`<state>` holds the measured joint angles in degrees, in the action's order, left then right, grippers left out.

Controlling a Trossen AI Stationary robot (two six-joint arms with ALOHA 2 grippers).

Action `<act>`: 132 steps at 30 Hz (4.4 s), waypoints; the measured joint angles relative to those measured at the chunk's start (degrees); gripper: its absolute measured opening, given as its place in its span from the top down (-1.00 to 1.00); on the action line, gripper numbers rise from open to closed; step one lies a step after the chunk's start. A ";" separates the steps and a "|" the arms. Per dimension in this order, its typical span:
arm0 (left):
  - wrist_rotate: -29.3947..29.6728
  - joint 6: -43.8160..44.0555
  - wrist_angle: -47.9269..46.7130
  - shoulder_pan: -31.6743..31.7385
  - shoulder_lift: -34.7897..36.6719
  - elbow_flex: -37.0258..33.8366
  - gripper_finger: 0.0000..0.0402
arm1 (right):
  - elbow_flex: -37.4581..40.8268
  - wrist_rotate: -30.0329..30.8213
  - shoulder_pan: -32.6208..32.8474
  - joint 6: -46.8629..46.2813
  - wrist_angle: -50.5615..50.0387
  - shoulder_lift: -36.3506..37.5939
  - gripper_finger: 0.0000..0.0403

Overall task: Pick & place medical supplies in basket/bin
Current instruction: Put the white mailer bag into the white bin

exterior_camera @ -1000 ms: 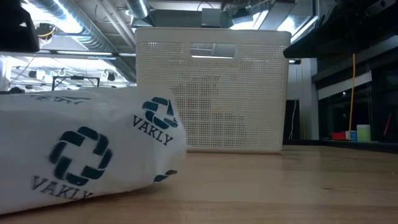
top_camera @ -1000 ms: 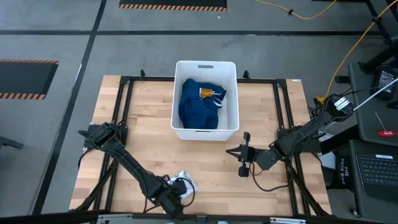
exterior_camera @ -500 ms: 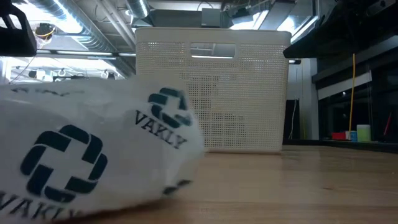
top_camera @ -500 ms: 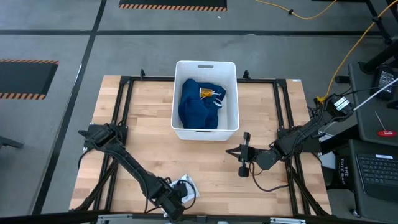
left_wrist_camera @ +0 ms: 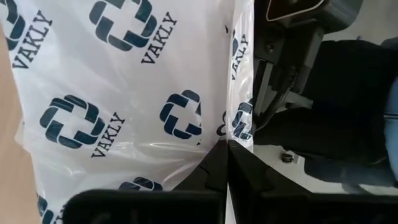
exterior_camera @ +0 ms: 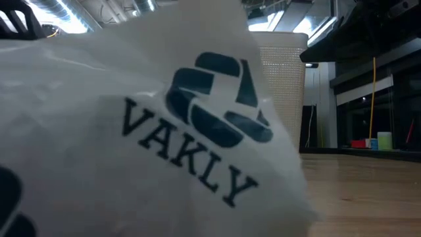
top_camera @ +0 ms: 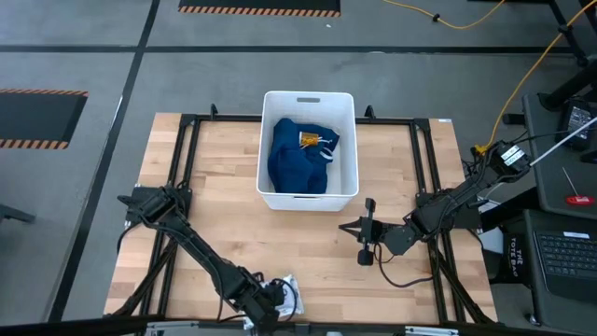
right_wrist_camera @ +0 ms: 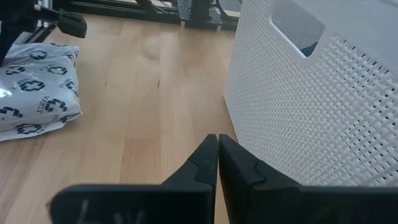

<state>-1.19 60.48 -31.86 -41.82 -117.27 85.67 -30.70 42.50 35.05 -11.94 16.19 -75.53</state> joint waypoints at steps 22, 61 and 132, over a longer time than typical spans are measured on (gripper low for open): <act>12.57 -5.61 -15.00 0.33 10.73 -0.07 0.99 | 0.00 0.00 0.02 -0.07 -0.18 0.00 0.91; 18.29 19.55 -15.42 -14.79 6.01 2.56 0.99 | 0.00 -0.02 -1.40 -1.48 -1.07 0.00 0.91; 41.31 25.25 -8.57 -16.16 -10.99 3.72 0.81 | 0.00 0.00 -3.82 -2.99 -1.44 0.02 0.91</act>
<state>40.12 85.73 -40.42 -57.98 -128.27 89.38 -30.70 42.50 31.22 -14.93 14.74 -75.50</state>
